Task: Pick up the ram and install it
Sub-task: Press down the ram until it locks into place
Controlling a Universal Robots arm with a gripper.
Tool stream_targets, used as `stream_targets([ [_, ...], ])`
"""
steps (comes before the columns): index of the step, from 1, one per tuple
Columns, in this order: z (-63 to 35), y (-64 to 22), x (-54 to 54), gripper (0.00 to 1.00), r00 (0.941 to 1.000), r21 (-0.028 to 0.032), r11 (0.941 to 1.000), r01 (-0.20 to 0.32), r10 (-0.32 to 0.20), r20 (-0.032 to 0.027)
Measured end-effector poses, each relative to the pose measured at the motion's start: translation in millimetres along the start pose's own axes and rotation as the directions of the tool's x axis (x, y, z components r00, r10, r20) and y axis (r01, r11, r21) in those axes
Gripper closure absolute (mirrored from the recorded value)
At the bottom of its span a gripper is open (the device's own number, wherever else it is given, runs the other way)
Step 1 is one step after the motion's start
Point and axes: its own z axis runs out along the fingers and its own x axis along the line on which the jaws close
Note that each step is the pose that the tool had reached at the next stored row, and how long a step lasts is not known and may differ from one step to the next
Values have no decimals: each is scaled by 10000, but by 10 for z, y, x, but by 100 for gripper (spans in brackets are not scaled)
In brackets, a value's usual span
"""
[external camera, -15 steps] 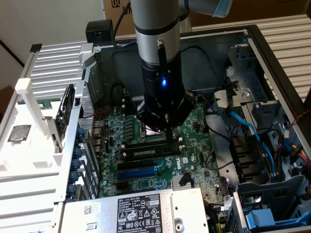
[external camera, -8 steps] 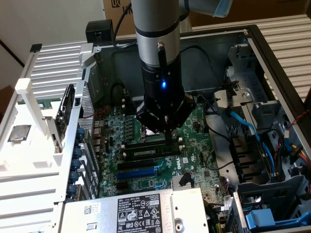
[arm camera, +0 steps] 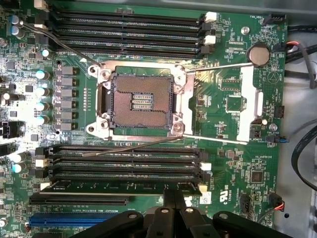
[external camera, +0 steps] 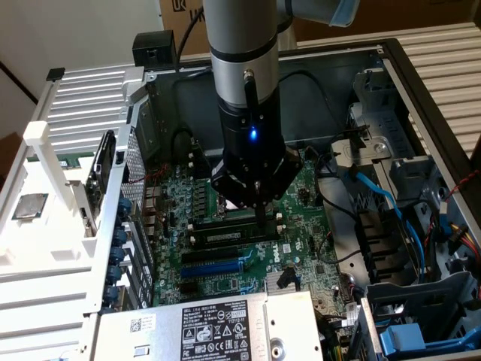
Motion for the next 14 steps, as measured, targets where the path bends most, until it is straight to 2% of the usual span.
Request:
stream_targets([
  [7, 46, 2, 3, 90, 10000, -20, 10000, -51, 51, -2],
  [8, 31, 3, 2, 90, 10000, -37, 10000, -56, 56, 4],
  [10, -66, -3, 3, 90, 10000, -23, 10000, -74, 74, -2],
  [14, -132, -5, 121, 90, 9999, -17, 9999, -110, 110, -6],
])
